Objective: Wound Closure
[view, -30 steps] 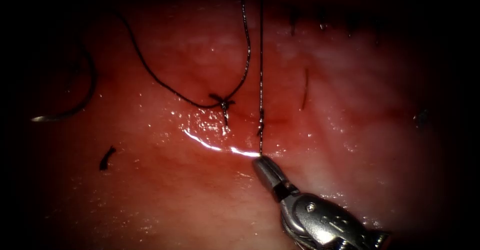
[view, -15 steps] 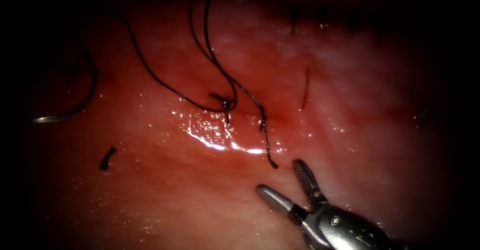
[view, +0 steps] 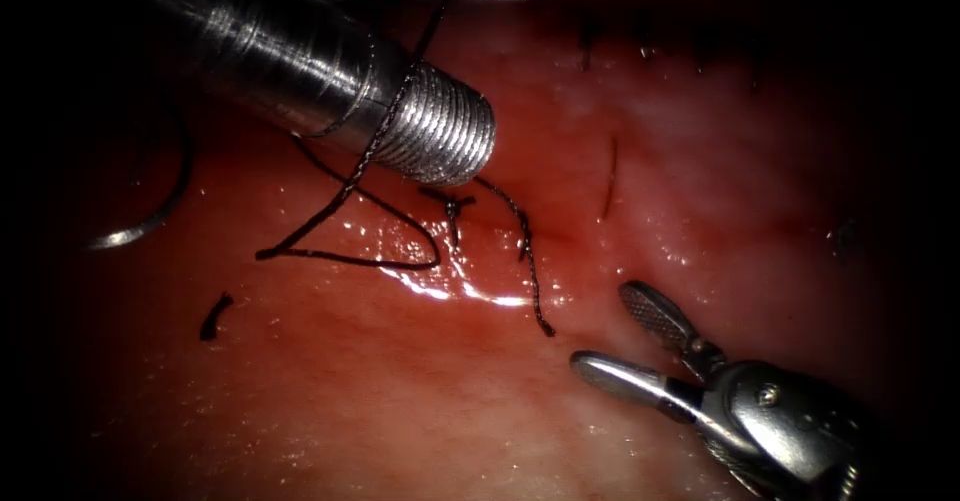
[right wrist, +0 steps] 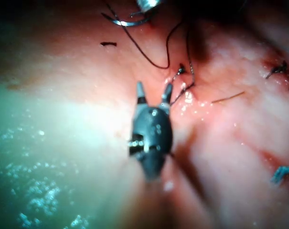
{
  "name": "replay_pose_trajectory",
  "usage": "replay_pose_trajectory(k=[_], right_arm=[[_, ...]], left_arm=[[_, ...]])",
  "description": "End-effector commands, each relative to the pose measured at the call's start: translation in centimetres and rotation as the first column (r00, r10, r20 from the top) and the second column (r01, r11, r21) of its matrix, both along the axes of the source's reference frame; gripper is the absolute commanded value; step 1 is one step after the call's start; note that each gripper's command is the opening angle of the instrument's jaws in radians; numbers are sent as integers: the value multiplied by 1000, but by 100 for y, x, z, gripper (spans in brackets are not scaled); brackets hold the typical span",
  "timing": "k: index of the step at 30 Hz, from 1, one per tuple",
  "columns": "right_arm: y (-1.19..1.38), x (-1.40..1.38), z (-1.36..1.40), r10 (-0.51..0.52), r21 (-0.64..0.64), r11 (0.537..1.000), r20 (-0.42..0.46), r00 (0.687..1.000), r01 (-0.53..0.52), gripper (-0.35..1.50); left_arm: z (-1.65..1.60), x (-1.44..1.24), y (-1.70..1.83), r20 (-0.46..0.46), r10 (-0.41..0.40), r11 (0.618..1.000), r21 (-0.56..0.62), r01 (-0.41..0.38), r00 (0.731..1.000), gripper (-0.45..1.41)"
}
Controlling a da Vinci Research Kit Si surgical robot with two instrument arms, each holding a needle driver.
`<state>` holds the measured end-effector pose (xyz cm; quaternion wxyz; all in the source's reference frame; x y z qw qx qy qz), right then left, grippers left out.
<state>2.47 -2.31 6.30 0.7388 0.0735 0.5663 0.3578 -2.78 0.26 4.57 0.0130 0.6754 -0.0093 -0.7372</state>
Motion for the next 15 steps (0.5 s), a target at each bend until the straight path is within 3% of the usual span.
replay_pose_trajectory(k=[1,3,6,15], right_arm=[[11,13,12,-21,-4,1000,-9,1000,21,-3],[23,20,20,-64,-7,998,-17,998,64,-21],[41,36,32,-124,-2,992,-28,992,124,-35],[85,89,56,-208,-26,978,-91,974,207,-35]], left_arm=[[-1,-7,-5,5,5,1000,-6,-5,1000,-45],[-7,-5,-16,8,11,1000,-10,-11,1000,-45],[-12,0,-33,16,25,1000,-17,-25,1000,-45],[-1,15,-87,31,59,998,-12,-59,998,-45]])
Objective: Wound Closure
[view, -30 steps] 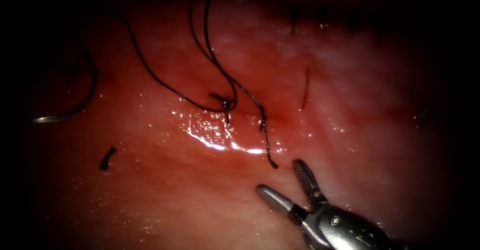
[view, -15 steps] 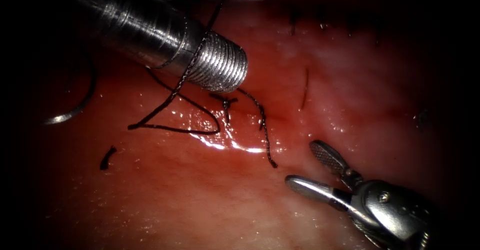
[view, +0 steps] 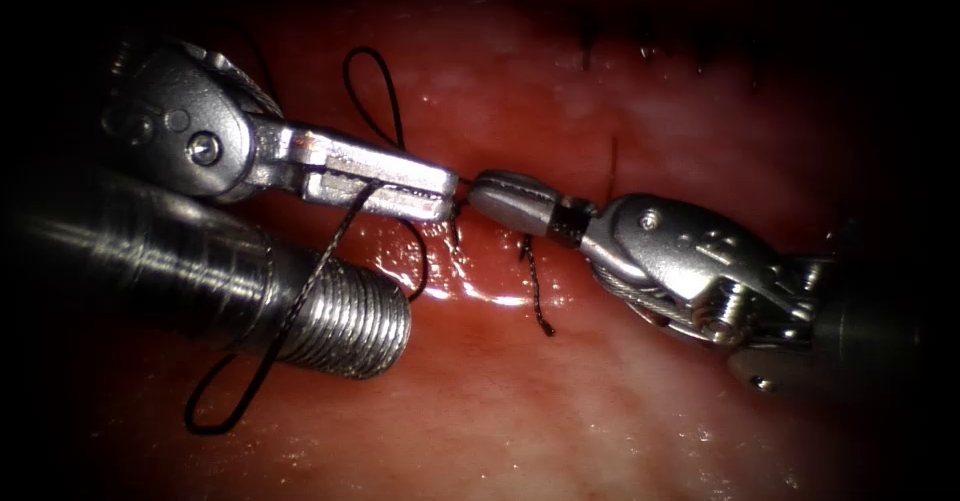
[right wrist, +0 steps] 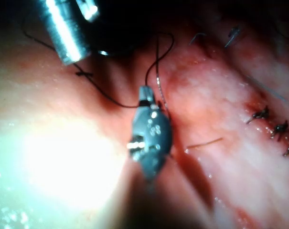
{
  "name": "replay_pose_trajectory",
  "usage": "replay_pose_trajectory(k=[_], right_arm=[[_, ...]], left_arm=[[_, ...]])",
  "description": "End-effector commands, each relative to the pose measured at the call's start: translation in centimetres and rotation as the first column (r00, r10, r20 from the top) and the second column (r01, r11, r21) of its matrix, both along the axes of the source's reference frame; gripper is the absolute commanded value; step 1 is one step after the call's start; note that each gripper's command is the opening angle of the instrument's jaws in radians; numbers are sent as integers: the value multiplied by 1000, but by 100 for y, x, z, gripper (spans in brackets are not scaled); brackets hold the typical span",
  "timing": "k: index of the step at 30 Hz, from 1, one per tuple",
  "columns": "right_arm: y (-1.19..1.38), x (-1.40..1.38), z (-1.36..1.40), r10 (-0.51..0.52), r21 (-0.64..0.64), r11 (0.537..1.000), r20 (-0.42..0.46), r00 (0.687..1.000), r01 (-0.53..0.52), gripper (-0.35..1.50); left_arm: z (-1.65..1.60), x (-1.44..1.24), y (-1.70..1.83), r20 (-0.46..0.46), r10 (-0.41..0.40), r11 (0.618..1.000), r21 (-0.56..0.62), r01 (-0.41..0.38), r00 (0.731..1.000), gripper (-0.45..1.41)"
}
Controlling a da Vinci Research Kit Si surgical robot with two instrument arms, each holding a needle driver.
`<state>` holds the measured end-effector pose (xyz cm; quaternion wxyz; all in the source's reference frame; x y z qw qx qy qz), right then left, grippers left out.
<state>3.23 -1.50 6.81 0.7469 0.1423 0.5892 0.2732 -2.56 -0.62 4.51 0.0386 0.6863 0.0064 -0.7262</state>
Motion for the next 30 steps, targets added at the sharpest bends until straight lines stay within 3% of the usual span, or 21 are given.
replay_pose_trajectory(k=[1,8,19,25,30], right_arm=[[8,19,7,-10,-5,1000,-14,1000,10,-35],[12,40,10,-53,-12,999,-46,998,53,-35],[10,74,7,-105,-13,994,-53,993,104,-35],[6,68,5,-94,-15,996,-41,995,93,-35],[-18,40,-7,-126,-20,992,-55,990,125,-35]], left_arm=[[6,-6,-5,3,4,1000,2,-4,1000,-45],[11,-4,-26,9,17,1000,15,-17,1000,-45],[5,-14,-32,21,26,1000,12,-26,999,-45],[5,-8,-32,12,19,1000,11,-19,1000,-45],[6,2,-17,-13,-6,1000,16,6,1000,-45]])
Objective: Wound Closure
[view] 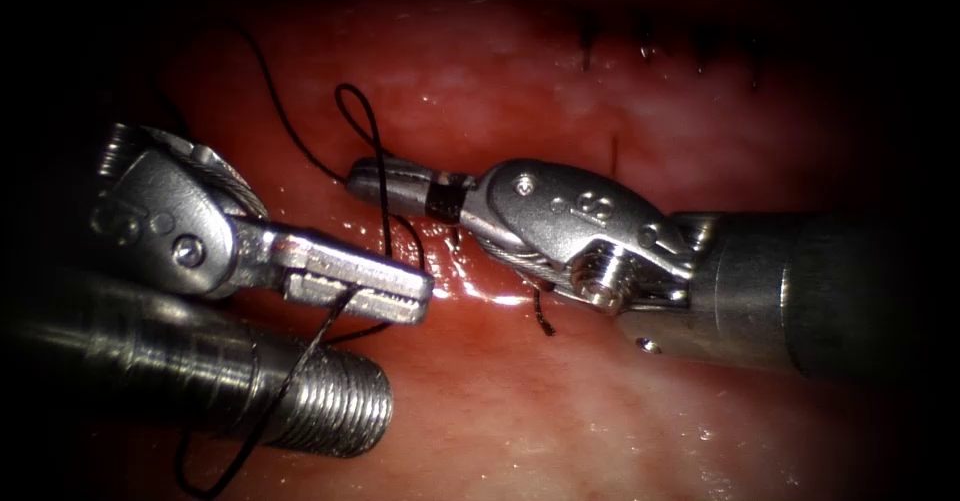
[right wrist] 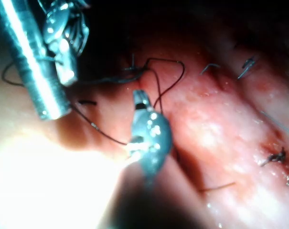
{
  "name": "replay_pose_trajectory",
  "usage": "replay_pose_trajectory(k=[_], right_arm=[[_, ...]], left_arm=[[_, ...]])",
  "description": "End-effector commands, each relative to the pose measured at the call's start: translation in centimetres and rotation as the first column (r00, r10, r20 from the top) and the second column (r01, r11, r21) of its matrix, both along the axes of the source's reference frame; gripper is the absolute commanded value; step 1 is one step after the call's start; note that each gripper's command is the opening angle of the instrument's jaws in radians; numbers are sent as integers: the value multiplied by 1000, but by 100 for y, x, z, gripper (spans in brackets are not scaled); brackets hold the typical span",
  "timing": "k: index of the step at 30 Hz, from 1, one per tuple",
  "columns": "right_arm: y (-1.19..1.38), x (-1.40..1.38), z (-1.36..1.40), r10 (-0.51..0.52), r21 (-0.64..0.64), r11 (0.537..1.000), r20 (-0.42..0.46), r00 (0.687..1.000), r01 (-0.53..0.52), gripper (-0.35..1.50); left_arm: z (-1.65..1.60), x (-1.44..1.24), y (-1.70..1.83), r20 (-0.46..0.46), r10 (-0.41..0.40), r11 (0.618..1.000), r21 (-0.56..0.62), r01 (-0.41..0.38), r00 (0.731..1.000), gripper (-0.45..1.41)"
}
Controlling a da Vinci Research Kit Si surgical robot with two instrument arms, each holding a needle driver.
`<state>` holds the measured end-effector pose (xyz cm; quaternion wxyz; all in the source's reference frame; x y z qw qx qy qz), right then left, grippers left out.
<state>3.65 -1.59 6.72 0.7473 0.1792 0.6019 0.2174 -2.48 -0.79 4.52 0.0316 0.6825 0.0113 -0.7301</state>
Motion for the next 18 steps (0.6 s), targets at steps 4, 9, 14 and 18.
replay_pose_trajectory(k=[4,9,14,18], right_arm=[[-44,-26,-12,-23,23,999,8,1000,23,-35],[-77,-32,-36,-86,37,996,85,993,83,-35],[-72,-17,-50,-74,25,997,94,993,72,-35],[-67,-10,-45,-72,19,997,103,992,70,-35]], left_arm=[[10,5,19,-31,-39,999,9,39,999,-45],[17,8,32,-55,-78,997,-2,78,995,-45],[18,4,30,-61,-84,996,-4,84,995,-45],[16,7,31,-62,-85,996,-2,85,994,-45]])
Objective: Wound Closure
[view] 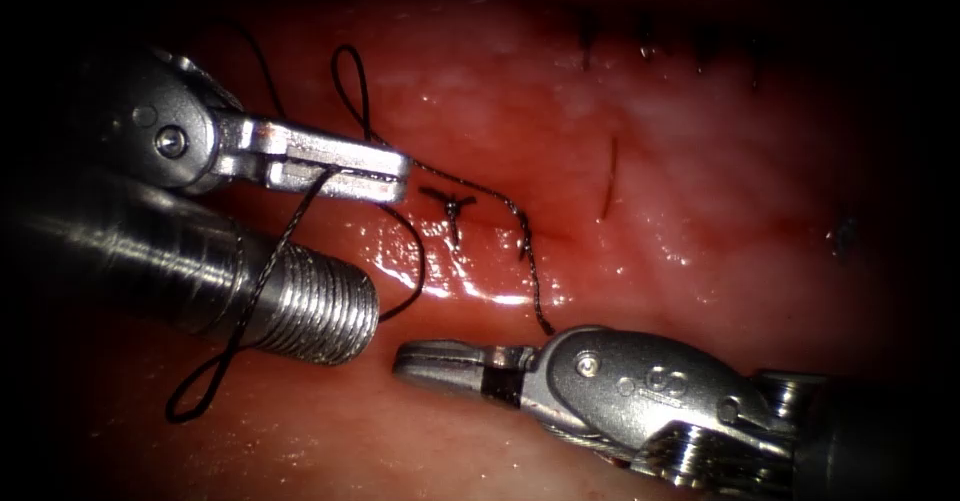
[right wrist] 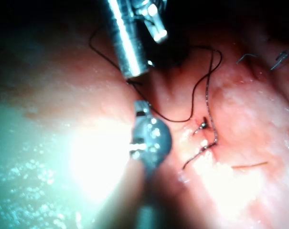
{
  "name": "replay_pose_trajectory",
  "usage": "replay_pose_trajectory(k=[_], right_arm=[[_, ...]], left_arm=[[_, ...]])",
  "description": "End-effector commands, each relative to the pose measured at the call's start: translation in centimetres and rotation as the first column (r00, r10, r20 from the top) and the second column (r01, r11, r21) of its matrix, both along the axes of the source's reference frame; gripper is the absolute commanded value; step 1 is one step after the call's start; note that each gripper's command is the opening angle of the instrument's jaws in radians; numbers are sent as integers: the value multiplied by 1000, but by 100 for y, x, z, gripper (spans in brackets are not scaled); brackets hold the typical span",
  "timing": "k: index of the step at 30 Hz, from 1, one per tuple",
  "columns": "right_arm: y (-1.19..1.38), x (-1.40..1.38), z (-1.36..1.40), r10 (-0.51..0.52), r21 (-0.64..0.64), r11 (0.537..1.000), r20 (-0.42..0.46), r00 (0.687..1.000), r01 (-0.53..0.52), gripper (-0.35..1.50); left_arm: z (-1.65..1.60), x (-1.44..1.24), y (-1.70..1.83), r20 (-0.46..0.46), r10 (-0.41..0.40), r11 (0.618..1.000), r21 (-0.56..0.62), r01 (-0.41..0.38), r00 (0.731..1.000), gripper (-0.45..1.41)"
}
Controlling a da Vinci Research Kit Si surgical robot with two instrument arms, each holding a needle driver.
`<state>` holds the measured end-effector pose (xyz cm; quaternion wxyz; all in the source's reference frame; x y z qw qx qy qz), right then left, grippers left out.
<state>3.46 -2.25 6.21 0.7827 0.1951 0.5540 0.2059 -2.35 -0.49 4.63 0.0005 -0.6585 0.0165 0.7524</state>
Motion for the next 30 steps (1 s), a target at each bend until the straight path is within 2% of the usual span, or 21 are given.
replay_pose_trajectory(k=[1,12,18,23,30], right_arm=[[0,10,6,-3,-8,1000,0,1000,3,-35],[17,10,22,19,-41,999,-9,1000,-19,-35],[47,9,24,67,-41,997,-20,998,-68,-35],[67,28,39,65,-36,997,-32,997,-67,-35],[91,72,66,64,-40,997,-65,996,-67,-35]], left_arm=[[4,-4,1,2,1,1000,0,-1,1000,-45],[3,-10,-7,12,6,1000,-3,-6,1000,-45],[3,-13,-18,23,19,1000,-8,-18,1000,-45],[0,-24,-36,42,34,999,8,-34,999,-45],[-6,-46,-51,71,56,998,19,-58,996,-45]])
